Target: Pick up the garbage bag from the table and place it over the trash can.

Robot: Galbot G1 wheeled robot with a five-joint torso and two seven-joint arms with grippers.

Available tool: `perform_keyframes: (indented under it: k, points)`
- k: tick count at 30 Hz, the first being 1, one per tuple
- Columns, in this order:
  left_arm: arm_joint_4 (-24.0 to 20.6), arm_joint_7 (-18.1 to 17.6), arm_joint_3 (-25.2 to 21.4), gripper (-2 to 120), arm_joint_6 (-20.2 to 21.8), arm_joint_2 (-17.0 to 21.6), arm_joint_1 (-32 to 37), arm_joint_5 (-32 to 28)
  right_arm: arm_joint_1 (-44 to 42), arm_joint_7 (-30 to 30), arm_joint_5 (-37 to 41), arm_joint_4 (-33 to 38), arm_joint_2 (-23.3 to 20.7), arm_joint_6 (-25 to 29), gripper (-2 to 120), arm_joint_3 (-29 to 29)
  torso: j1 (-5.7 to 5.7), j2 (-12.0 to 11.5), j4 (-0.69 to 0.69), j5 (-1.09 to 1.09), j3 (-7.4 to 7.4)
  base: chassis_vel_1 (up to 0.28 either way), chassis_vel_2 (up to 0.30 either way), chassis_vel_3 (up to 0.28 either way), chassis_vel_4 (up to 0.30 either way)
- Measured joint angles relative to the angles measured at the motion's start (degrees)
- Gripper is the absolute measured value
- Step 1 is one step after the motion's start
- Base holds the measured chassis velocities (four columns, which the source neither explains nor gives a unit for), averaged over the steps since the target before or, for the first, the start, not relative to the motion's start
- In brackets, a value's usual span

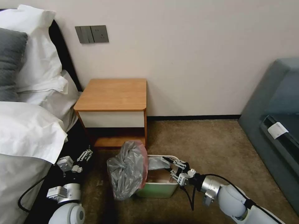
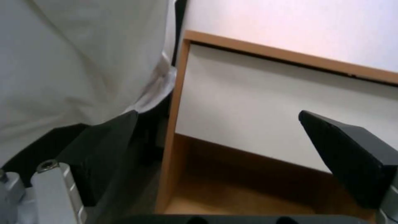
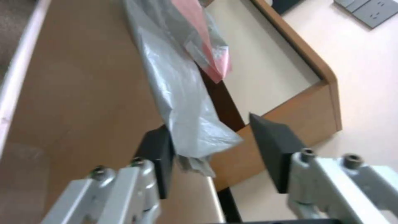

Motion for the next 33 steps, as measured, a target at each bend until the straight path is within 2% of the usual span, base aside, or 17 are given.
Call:
perform_keyframes:
  k: [1, 8, 9, 14, 20, 29, 32, 33]
  points:
    - [0.0, 0.0, 0.0, 97, 0.0, 0.0, 0.0, 0.0, 0.0, 0.0, 0.0, 0.0, 0.0, 0.0, 50, 0.0, 0.0, 0.0, 0.0, 0.0, 0.0, 0.0, 0.0, 0.0, 0.0]
    - [0.48, 0.04, 0.26, 97, 0.77, 0.52, -0.53, -0.04, -2.91, -0.35, 2.53, 3.57, -3.62, 0.07, 80, 2.95, 0.0, 0.0, -0.01, 0.01, 0.0, 0.0, 0.0, 0.0, 0.0]
    - [0.48, 0.04, 0.26, 97, 0.77, 0.52, -0.53, -0.04, -2.91, -0.35, 2.53, 3.57, -3.62, 0.07, 80, 2.95, 0.0, 0.0, -0.01, 0.01, 0.0, 0.0, 0.0, 0.0, 0.0]
    - [0.7, 0.03, 0.35, 98, 1.08, 0.69, -0.82, -0.2, -5.09, 0.06, 4.81, 5.91, -7.89, 0.62, 98, 5.15, 0.0, 0.0, -0.01, 0.01, 0.0, 0.0, 0.0, 0.0, 0.0]
    - [1.28, 0.01, 0.54, 98, 1.32, 1.34, -0.7, -0.35, -5.09, 0.57, 7.67, 7.25, -11.83, 0.89, 100, 6.94, 0.0, 0.0, -0.01, 0.0, 0.01, 0.0, 0.0, 0.0, 0.0]
    - [0.38, 0.26, 1.88, 98, 2.44, 1.93, 0.03, -1.8, -3.51, 1.73, 10.27, 7.66, -10.95, -0.39, 100, 7.18, 0.0, 0.0, 0.0, 0.0, 0.0, 0.0, 0.0, 0.0, 0.0]
    - [-5.05, 4.27, 4.23, 97, 7.62, 3.77, 2.51, -11.12, -2.8, 2.33, 10.54, 7.4, -9.19, -1.14, 100, 7.07, 0.01, 0.0, -0.01, 0.0, 0.0, 0.0, 0.0, 0.0, 0.0]
    - [-5.05, 4.27, 4.23, 97, 7.62, 3.77, 2.51, -11.12, -2.8, 2.33, 10.54, 7.4, -9.19, -1.14, 100, 7.07, 0.01, 0.0, -0.01, 0.0, 0.0, 0.0, 0.0, 0.0, 0.0]
